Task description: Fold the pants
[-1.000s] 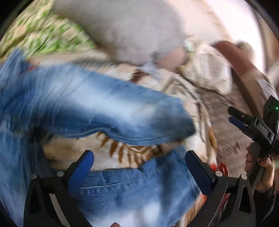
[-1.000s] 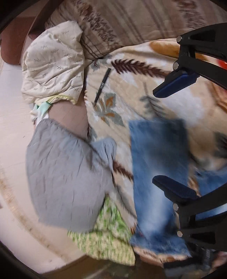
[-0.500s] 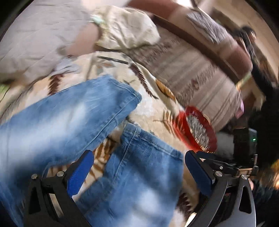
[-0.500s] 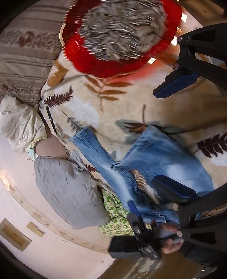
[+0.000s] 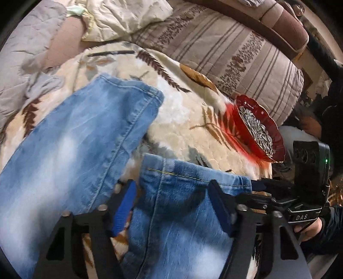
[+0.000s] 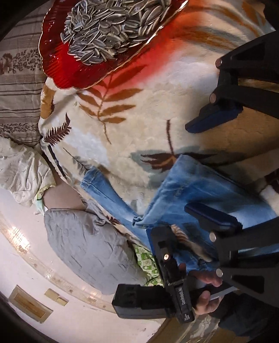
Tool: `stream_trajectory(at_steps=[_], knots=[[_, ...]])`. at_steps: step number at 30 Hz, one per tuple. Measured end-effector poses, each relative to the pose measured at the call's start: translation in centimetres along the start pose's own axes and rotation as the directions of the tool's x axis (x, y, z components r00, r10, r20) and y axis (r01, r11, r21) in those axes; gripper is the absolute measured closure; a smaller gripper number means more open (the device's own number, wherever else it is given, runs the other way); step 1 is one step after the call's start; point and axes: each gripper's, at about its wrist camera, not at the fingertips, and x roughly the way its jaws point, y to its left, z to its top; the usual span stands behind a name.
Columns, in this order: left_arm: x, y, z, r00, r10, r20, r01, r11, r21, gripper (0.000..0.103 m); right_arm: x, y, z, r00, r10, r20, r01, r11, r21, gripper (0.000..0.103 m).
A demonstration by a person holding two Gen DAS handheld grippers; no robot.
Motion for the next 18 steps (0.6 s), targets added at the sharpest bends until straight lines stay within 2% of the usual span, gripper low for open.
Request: stream_trajectory(at_steps=[1, 3, 5, 6, 7, 10, 15, 18], knots=[[0.2, -0.2, 0.1, 1.0, 0.001, -0.009, -0.001, 1.0, 0.01, 0.043, 0.1, 0.0, 0.1, 1.0, 0.015, -0.004, -0.015, 1.0, -0.001, 0.055], [0.3, -0.3, 0.1, 1.0, 0.003, -0.013, -0.002, 1.0, 0.015, 0.046, 0.2, 0.1, 0.1, 0.999, 0.033, -0.009, -0.034, 0.999, -0.011, 0.066], [0.2, -0.4, 0.1, 1.0, 0.006, -0.011, -0.006, 1.0, 0.013, 0.06, 0.2, 0.4, 0.0, 0.999, 0.032, -0.006, -0.032, 0.999, -0.034, 0.074], [0.1, -0.4, 0.1, 1.0, 0.015, -0.008, -0.015, 1.0, 0.016, 0.071, 0.1, 0.6, -0.1, 0.999, 0.033, -0.005, -0.033, 0.999, -0.043, 0.084], [-0.2, -0.5, 0.0, 1.0, 0.021, -0.003, -0.021, 1.0, 0.018, 0.079, 0.0, 0.7, -0.1, 0.999, 0.035, -0.003, -0.035, 0.998, -0.048, 0.086], [-1.2, -0.9, 0.1, 1.0, 0.02, 0.01, -0.02, 0.999, 0.025, 0.093, -1.0, 1.3, -0.3, 0.999, 0.033, 0.033, -0.031, 0.997, -0.076, 0.088], [-4.5, -4.2, 1.5, 0.997, 0.032, 0.072, -0.039, 0.994, 0.102, 0.098, -3.9, 2.9, -0.2, 0.992, 0.046, 0.115, -0.03, 0.99, -0.138, 0.089], [-6.0, -6.5, 3.2, 0.994, 0.013, 0.111, -0.029, 0.988, 0.15, 0.098, -7.2, 3.6, 0.0, 0.979, 0.043, 0.201, -0.01, 0.986, -0.164, 0.089]])
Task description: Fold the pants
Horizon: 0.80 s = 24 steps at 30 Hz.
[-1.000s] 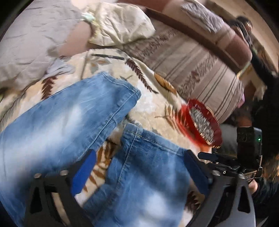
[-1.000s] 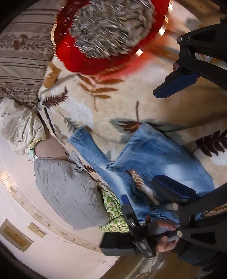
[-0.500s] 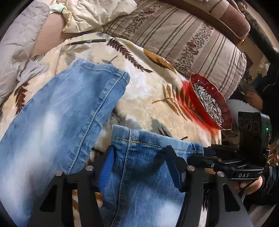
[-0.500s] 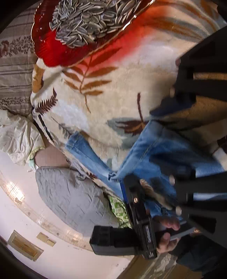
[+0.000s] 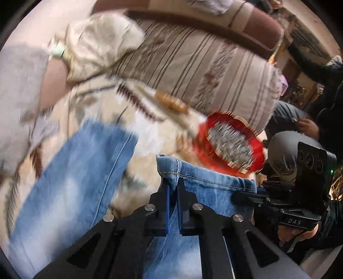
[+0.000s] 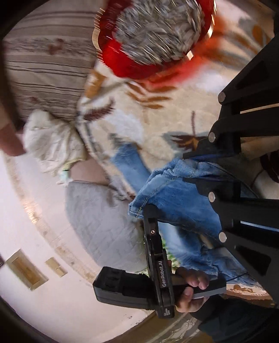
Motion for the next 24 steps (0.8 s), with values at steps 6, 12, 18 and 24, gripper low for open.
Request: stream_trajectory(at_steps=[6, 12, 18, 24], knots=[[3.6, -3.0, 3.7, 0.999, 0.025, -0.046, -0.021, 0.996, 0.084, 0.098, -2.9, -1.1, 1.2, 0.992, -0.11, 0.07, 0.109, 0.994, 0.022, 0.089], [9.3, -2.7, 4.6, 0.992, 0.046, -0.118, -0.04, 0.998, 0.048, 0.098, -1.1, -3.3, 1.7, 0.978, -0.207, 0.039, 0.207, 0.978, 0.017, 0.089], [8.0, -2.3, 5.1, 0.99, 0.113, -0.082, -0.113, 0.994, 0.004, 0.016, -1.3, -2.9, 1.9, 0.97, -0.242, 0.027, 0.242, 0.97, 0.007, 0.069], [3.1, -1.6, 5.5, 0.974, 0.223, 0.032, -0.219, 0.971, -0.1, 0.0, -4.9, -1.1, 2.3, 0.945, -0.28, 0.167, 0.293, 0.954, -0.06, 0.02]])
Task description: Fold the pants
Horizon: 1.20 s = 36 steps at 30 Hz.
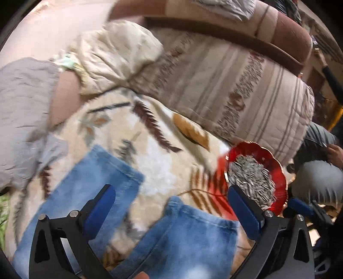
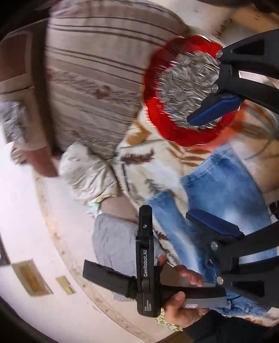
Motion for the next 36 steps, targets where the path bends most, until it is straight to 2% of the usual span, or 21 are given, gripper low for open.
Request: stream_trajectory(at_steps=[5, 8, 11, 14, 19, 21, 26, 29, 31, 33, 35, 36], knots=[[-4.7, 0.7, -3.3, 0.999, 0.042, 0.018, -0.042, 0.999, -0.007, 0.0, -1.7, 0.9, 0.8, 0.998, 0.064, 0.01, -0.064, 0.998, -0.01, 0.02], [-8.3, 2.5, -6.6, 0.994, 0.109, 0.02, -0.108, 0.993, -0.055, 0.0, -2.4, 2.5, 0.3, 0.994, 0.111, -0.006, -0.111, 0.993, -0.04, 0.02], [-12.6, 5.0, -10.9, 0.98, 0.2, 0.016, -0.196, 0.971, -0.138, 0.0, -2.8, 4.5, -0.6, 0.986, 0.164, -0.034, -0.166, 0.983, -0.075, 0.02], [-16.5, 7.4, -15.1, 0.962, 0.273, 0.003, -0.265, 0.936, -0.234, 0.0, -3.0, 6.9, -1.6, 0.973, 0.221, -0.062, -0.227, 0.966, -0.125, 0.02], [-22.7, 11.2, -23.3, 0.915, 0.401, -0.049, -0.388, 0.837, -0.386, 0.0, -2.7, 11.2, -3.0, 0.94, 0.318, -0.126, -0.339, 0.914, -0.222, 0.02], [-24.3, 12.2, -25.9, 0.905, 0.421, -0.062, -0.405, 0.807, -0.431, 0.0, -2.3, 13.1, -3.7, 0.922, 0.348, -0.169, -0.383, 0.885, -0.265, 0.02], [-28.6, 16.1, -31.8, 0.889, 0.452, -0.077, -0.412, 0.714, -0.566, 0.0, -3.0, 19.0, -6.8, 0.862, 0.437, -0.256, -0.506, 0.769, -0.391, 0.016], [-30.4, 19.3, -33.8, 0.893, 0.442, -0.085, -0.39, 0.665, -0.637, 0.0, -4.4, 23.6, -9.3, 0.823, 0.482, -0.302, -0.567, 0.66, -0.493, 0.013], [-30.8, 21.1, -34.0, 0.896, 0.434, -0.091, -0.38, 0.647, -0.661, 0.0, -5.3, 26.5, -11.2, 0.805, 0.496, -0.325, -0.586, 0.577, -0.569, 0.01], [-30.9, 23.6, -34.1, 0.892, 0.441, -0.101, -0.385, 0.624, -0.68, 0.0, -6.2, 29.4, -13.3, 0.791, 0.505, -0.345, -0.592, 0.489, -0.64, 0.01], [-30.6, 25.2, -33.7, 0.894, 0.434, -0.11, -0.385, 0.621, -0.683, 0.0, -6.7, 32.3, -15.9, 0.77, 0.508, -0.385, -0.607, 0.4, -0.686, 0.009], [-30.2, 26.1, -33.4, 0.896, 0.429, -0.114, -0.384, 0.623, -0.681, 0.0, -6.7, 33.4, -16.9, 0.763, 0.505, -0.403, -0.614, 0.37, -0.697, 0.009]])
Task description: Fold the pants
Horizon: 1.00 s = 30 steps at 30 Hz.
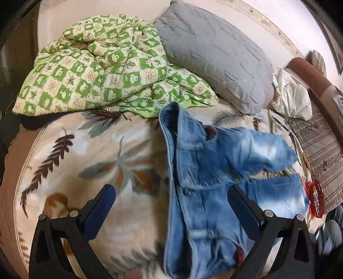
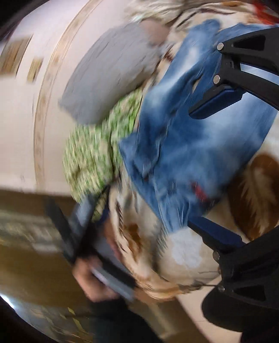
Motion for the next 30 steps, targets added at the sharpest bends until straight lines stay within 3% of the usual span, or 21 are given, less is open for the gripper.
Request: stream_trajectory(at_steps=[7, 9, 14, 18, 21, 23, 25, 26, 27, 28, 30], knots=[[5.5, -0.3, 3.2, 0.995, -0.059, -0.085, 0.063, 0.996, 0.056, 0.0, 6.8, 6.4, 1.1, 0.995, 0.068, -0.071, -0.073, 0.994, -0.076, 0.008], [7.2, -0.6, 4.0, 0.992, -0.069, -0.109, 0.078, 0.994, 0.081, 0.0, 8.3, 7.5, 1.0, 0.995, 0.051, -0.081, -0.058, 0.994, -0.089, 0.008], [11.3, -0.4, 5.5, 0.982, -0.095, -0.165, 0.112, 0.989, 0.097, 0.0, 11.6, 8.2, 0.6, 0.993, 0.016, -0.12, -0.028, 0.995, -0.1, 0.008], [13.7, 0.0, 6.0, 0.973, -0.122, -0.194, 0.143, 0.985, 0.096, 0.0, 13.4, 7.5, 0.3, 0.99, -0.076, -0.119, 0.061, 0.99, -0.126, 0.008], [14.8, 0.0, 5.9, 0.965, -0.152, -0.211, 0.176, 0.98, 0.096, 0.0, 13.9, 6.3, 0.6, 0.991, -0.06, -0.12, 0.051, 0.996, -0.078, 0.008], [15.0, 0.2, 5.9, 0.965, -0.165, -0.205, 0.187, 0.978, 0.092, 0.01, 14.1, 5.8, 0.8, 0.992, -0.073, -0.1, 0.067, 0.996, -0.06, 0.013], [15.3, 0.4, 5.9, 0.957, -0.182, -0.226, 0.203, 0.976, 0.076, 0.058, 14.2, 5.2, 1.0, 0.993, -0.067, -0.092, 0.064, 0.998, -0.027, 0.049], [15.3, 0.3, 5.8, 0.951, -0.203, -0.234, 0.226, 0.971, 0.074, 0.069, 14.2, 4.8, 1.1, 0.994, -0.046, -0.095, 0.046, 0.999, 0.003, 0.056], [15.1, 0.1, 5.8, 0.956, -0.188, -0.226, 0.213, 0.973, 0.092, 0.078, 14.2, 4.7, 1.3, 0.995, -0.039, -0.093, 0.041, 0.999, 0.017, 0.068], [14.7, -0.1, 5.7, 0.961, -0.166, -0.22, 0.195, 0.974, 0.117, 0.084, 14.2, 4.7, 1.3, 0.995, -0.043, -0.09, 0.044, 0.999, 0.016, 0.073], [14.3, 0.0, 5.8, 0.965, -0.163, -0.206, 0.189, 0.975, 0.113, 0.086, 14.0, 4.8, 1.6, 0.996, -0.039, -0.081, 0.041, 0.999, 0.015, 0.079]])
